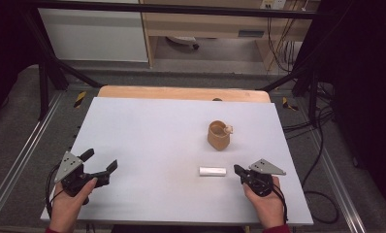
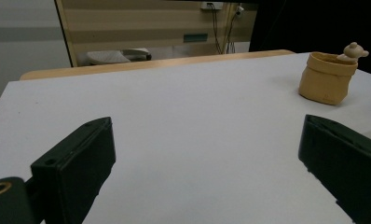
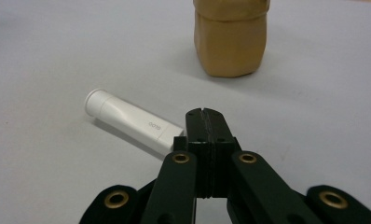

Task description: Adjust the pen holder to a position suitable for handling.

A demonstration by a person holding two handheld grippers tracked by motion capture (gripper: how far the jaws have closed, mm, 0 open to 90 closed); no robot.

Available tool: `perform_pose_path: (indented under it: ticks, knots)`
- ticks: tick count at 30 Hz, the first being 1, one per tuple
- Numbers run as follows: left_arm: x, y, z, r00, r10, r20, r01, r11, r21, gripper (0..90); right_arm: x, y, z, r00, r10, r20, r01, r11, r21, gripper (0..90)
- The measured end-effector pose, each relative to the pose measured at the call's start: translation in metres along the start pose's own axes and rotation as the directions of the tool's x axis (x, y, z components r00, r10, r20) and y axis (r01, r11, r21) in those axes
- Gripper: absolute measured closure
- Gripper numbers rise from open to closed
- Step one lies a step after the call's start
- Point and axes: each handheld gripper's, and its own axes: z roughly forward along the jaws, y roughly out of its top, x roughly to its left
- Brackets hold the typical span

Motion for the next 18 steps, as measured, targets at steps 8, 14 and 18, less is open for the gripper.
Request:
perform_pose_path:
  ticks: [8,14,18]
  knots:
    - [0.000,0.000,0.001,1.0000,0.000,-0.001,0.000,1.0000,0.007,4.0,0.003,-0.003,0.018,0.9987,0.046,-0.023,-0.045,0.996,0.074,90.0]
    - [0.000,-0.001,0.002,1.0000,0.002,0.001,-0.002,0.9999,0.012,4.0,0.004,-0.004,0.026,0.9984,0.055,-0.011,-0.053,0.993,0.107,90.0]
    - [0.000,-0.001,0.002,1.0000,0.003,0.003,-0.003,0.9998,0.018,4.1,0.002,-0.004,0.032,0.9977,0.068,-0.005,-0.067,0.989,0.132,90.0]
